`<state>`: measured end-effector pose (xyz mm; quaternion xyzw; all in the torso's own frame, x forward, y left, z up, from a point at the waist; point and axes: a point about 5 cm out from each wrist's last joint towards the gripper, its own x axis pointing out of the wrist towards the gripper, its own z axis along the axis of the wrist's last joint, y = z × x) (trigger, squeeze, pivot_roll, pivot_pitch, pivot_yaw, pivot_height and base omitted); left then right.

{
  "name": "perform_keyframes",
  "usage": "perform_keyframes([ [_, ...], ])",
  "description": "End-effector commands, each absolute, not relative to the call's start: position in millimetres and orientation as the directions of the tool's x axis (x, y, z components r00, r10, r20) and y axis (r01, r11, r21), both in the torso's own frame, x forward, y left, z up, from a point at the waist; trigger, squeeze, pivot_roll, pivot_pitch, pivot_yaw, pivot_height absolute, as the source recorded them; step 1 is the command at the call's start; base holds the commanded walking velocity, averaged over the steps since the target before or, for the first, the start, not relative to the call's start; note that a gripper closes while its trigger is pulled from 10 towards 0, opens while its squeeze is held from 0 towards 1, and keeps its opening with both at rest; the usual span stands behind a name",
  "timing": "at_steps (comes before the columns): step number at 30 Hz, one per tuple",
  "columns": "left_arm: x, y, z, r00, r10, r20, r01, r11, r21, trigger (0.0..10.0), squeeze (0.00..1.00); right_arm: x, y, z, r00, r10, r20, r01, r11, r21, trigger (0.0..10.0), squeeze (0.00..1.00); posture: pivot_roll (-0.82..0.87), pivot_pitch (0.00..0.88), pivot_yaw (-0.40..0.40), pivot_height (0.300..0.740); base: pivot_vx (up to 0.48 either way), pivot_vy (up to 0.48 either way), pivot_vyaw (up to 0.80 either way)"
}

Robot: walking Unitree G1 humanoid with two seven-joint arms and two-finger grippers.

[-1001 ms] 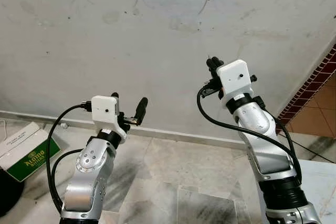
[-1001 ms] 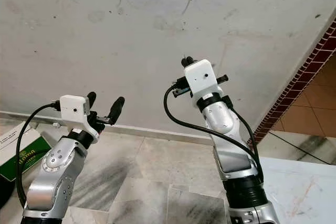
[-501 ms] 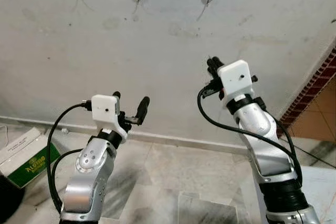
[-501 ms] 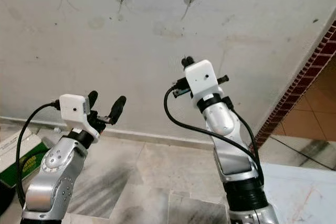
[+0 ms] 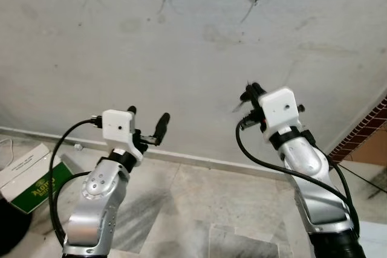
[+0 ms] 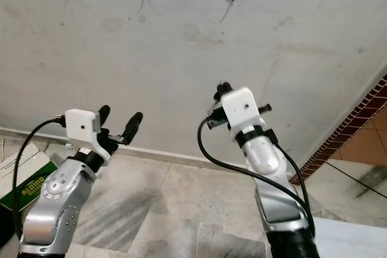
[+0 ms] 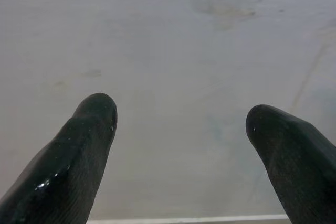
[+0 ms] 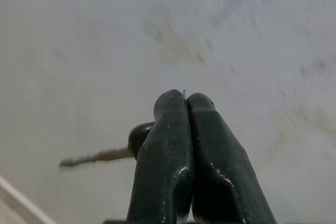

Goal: Hang keys on a hook

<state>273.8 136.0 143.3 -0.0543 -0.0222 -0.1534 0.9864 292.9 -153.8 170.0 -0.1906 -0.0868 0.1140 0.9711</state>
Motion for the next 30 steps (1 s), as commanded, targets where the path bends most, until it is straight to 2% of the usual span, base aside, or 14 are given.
perform_keyframes([
  [1,271,141,145,0.954,-0.295,0.060,0.300,0.950,-0.090,10.0,0.00,288,-153,180,0.950,0.268,0.158,-0.189,0.902,-0.389,10.0,0.00,-0.03,0.086,0.020,0.740,0.330,0.000,0.00],
  [13,266,143,143,0.953,-0.300,0.046,0.303,0.949,-0.085,10.0,0.00,272,-155,168,0.958,0.266,0.110,-0.207,0.904,-0.375,10.0,0.00,-0.02,0.085,0.029,0.740,0.332,0.000,0.00],
  [30,261,144,141,0.953,-0.302,0.034,0.303,0.950,-0.078,10.0,0.00,272,-154,167,0.957,0.275,0.098,-0.221,0.902,-0.371,10.0,0.00,-0.01,0.087,0.024,0.740,0.329,0.000,0.00],
])
